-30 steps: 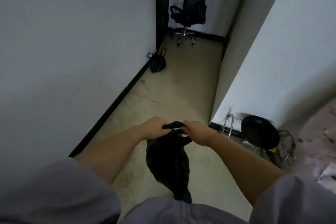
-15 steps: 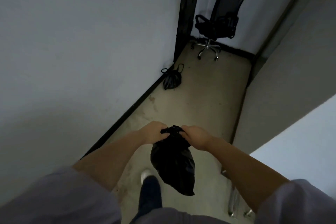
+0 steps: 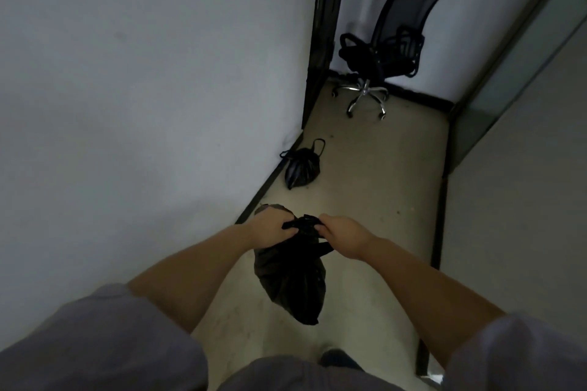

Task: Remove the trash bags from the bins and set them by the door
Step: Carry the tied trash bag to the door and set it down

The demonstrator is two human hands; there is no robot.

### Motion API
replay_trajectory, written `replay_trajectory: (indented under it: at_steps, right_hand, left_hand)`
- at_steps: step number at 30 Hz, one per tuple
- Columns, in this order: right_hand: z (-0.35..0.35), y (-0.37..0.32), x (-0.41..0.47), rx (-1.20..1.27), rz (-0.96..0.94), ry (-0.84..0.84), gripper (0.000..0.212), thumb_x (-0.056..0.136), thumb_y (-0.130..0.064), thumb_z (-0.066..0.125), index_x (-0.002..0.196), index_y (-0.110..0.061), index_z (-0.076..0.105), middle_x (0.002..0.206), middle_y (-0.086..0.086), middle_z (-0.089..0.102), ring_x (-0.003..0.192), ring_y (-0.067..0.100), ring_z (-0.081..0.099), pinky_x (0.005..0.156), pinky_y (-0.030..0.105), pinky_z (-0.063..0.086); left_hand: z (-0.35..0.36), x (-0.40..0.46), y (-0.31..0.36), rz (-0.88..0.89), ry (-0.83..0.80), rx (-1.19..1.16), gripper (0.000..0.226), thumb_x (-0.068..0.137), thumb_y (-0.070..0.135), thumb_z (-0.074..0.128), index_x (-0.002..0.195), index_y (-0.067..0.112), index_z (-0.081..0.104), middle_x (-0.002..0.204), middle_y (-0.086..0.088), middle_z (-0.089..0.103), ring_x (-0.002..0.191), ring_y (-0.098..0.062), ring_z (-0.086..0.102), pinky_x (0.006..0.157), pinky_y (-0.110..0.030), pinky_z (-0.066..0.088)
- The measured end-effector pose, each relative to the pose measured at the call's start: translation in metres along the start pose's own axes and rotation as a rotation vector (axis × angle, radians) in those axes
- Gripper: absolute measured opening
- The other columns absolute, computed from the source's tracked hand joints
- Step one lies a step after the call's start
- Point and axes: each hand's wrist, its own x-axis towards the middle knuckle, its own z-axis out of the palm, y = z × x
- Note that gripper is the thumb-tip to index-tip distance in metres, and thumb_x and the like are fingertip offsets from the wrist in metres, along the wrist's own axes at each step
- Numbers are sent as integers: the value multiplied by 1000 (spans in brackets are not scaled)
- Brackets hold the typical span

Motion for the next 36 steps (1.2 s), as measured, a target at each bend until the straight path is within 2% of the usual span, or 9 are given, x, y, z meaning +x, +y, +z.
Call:
replay_trajectory:
  at_steps: [5, 13, 17, 20, 24, 27, 31, 33, 36]
  right_hand:
    - [-36, 17, 83, 18, -37, -10, 31, 101, -27, 34, 100, -1, 52, 97, 23, 63, 83, 32, 58, 69, 38, 43]
    - [-91, 87, 235, 7, -112, -135, 33, 102, -27, 32, 105, -1, 53, 99, 22, 62, 82, 32, 58, 68, 37, 42]
    - [-112, 114, 296, 27, -150, -264, 28, 102, -28, 32, 96, -7, 49, 92, 18, 59, 78, 26, 53, 65, 33, 37]
    - [-123, 128, 337, 45, -171, -299, 18, 102, -26, 33, 89, -14, 39, 85, 9, 50, 76, 20, 47, 60, 29, 32]
    - [-122, 145, 389, 55, -177, -335, 22, 101, -27, 33, 85, -13, 40, 88, 19, 60, 79, 34, 57, 65, 36, 38]
    - [-100, 156, 439, 30, -170, -326, 24, 102, -29, 30, 86, -13, 40, 78, 16, 57, 72, 36, 55, 56, 35, 32]
    - [-48, 164, 503, -59, -158, -328, 29, 103, -30, 28, 103, -9, 48, 62, -2, 40, 52, 16, 40, 45, 27, 25]
    - [-22, 170, 533, -71, -166, -320, 34, 103, -29, 28, 114, -6, 51, 68, -1, 49, 56, 16, 48, 46, 27, 28]
    - [13, 185, 576, -84, -179, -278, 36, 102, -30, 28, 117, -6, 51, 94, 12, 65, 83, 27, 62, 59, 31, 37]
  left_hand:
    - [-39, 66, -28, -59, -1, -35, 23, 97, 23, 48, 79, 9, 51, 90, -22, 62, 86, -34, 60, 78, -38, 45]
    - [-72, 216, -76, -281, 5, -76, 26, 96, 28, 46, 80, 8, 53, 81, -11, 57, 84, -28, 60, 67, -29, 37]
    - [-85, 273, -92, -372, -11, -151, 31, 96, 29, 46, 106, 4, 62, 105, -14, 63, 100, -28, 60, 79, -31, 43]
    - [-93, 309, -101, -427, 29, -188, 27, 97, 23, 46, 104, 2, 60, 95, -16, 58, 95, -30, 58, 70, -26, 34]
    - [-91, 352, -124, -471, 37, -189, 28, 96, 19, 45, 112, 2, 60, 113, -18, 59, 102, -28, 54, 78, -26, 36]
    - [-79, 387, -161, -529, 67, -122, 36, 98, 21, 39, 130, 10, 49, 135, -16, 46, 125, -32, 42, 100, -34, 37]
    - [-57, 429, -225, -568, 89, 43, 40, 99, 23, 35, 139, 17, 39, 143, -9, 41, 132, -27, 38, 108, -38, 32]
    - [-51, 441, -253, -505, 95, 240, 41, 98, 24, 37, 139, 18, 39, 145, -7, 40, 134, -24, 36, 113, -38, 26]
    - [-44, 449, -295, -434, 83, 542, 44, 97, 23, 40, 140, 18, 37, 149, -8, 34, 141, -24, 27, 118, -43, 10]
